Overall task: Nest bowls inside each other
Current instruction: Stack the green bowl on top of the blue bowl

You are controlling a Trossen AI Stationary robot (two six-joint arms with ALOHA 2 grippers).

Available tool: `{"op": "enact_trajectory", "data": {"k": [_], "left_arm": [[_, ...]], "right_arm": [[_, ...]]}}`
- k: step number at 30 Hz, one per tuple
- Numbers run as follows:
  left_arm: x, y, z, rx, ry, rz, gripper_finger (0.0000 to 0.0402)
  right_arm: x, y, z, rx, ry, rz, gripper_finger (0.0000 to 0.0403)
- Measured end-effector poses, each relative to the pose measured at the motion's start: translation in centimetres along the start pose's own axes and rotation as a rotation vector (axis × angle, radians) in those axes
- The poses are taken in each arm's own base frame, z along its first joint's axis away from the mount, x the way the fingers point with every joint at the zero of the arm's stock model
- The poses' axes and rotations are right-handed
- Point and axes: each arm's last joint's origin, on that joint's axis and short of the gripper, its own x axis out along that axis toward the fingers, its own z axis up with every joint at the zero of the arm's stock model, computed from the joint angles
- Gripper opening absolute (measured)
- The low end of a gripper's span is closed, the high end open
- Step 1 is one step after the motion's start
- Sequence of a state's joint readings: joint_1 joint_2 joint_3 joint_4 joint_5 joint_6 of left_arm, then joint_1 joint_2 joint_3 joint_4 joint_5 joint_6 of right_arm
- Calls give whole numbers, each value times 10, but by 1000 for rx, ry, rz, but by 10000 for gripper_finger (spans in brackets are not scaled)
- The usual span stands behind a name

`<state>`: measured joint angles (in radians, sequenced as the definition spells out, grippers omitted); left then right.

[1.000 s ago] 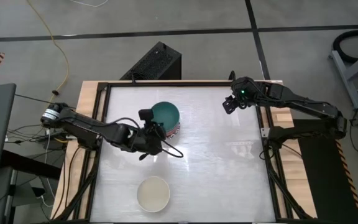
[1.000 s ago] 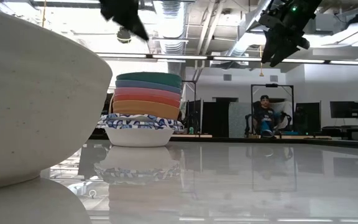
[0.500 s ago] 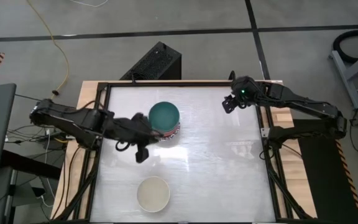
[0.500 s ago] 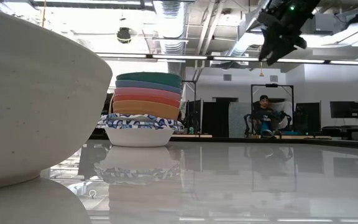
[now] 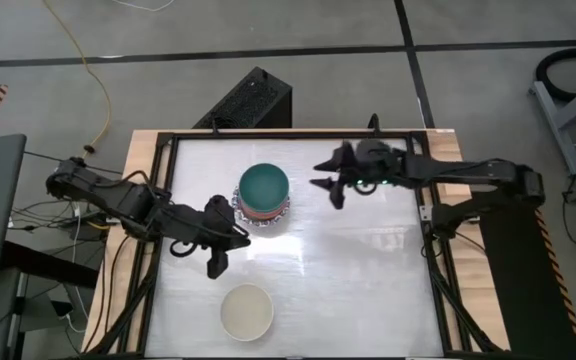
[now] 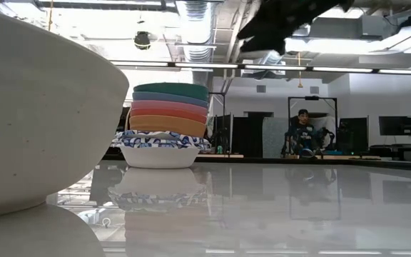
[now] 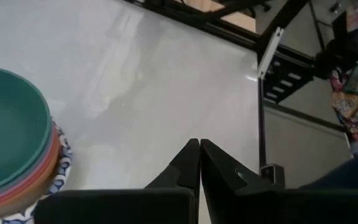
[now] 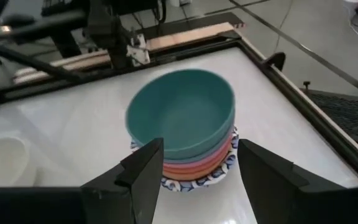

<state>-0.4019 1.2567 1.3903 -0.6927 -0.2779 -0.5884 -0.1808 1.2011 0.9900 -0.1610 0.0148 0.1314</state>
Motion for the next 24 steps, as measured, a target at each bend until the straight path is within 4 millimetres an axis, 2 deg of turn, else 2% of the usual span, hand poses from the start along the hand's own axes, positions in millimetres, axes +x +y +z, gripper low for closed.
{"op": "enact_trajectory", "data": {"k": [5, 10, 19, 24], "left_arm": [[-3, 0, 0, 1, -16, 11, 0], [-3, -1, 0, 0, -12, 3, 0], [-4, -2, -2, 5, -3, -1, 0], [-4, -1, -3, 11, 10, 10, 0]], "right_arm": [[41, 9, -12, -38, 8, 48, 228], [68, 12, -21, -50, -19, 62, 228], [97, -3, -41, -35, 46, 16, 228], [104, -6, -47, -32, 75, 5, 228]]}}
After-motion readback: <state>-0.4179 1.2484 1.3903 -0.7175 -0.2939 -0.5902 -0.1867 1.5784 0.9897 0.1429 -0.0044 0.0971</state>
